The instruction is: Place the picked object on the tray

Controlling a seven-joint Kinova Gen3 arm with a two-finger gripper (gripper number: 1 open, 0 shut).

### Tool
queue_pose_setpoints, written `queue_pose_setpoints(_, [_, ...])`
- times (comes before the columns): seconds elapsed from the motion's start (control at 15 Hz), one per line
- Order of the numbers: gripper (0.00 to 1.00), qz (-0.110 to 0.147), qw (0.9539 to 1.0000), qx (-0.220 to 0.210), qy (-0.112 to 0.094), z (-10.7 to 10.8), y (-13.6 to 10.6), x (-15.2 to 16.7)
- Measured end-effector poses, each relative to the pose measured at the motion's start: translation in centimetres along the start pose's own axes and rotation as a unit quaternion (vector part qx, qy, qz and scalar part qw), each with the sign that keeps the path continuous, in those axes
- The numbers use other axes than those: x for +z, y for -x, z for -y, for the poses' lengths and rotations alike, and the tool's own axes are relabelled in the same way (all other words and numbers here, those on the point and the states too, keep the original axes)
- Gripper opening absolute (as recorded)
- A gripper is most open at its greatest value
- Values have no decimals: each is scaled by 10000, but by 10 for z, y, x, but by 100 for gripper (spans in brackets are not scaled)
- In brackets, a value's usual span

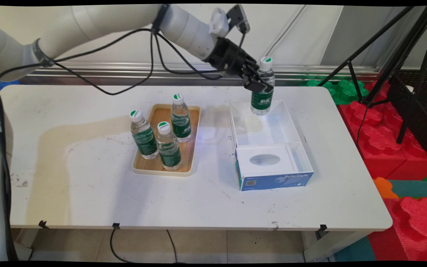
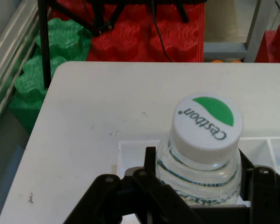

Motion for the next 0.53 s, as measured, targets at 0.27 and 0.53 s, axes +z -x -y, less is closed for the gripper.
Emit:
queue_pose_setpoints(0.27, [0, -122, 9999, -34, -10, -4, -4, -33])
queue_pose_setpoints(0.53, [0, -263, 9996, -116, -21, -9, -7, -73])
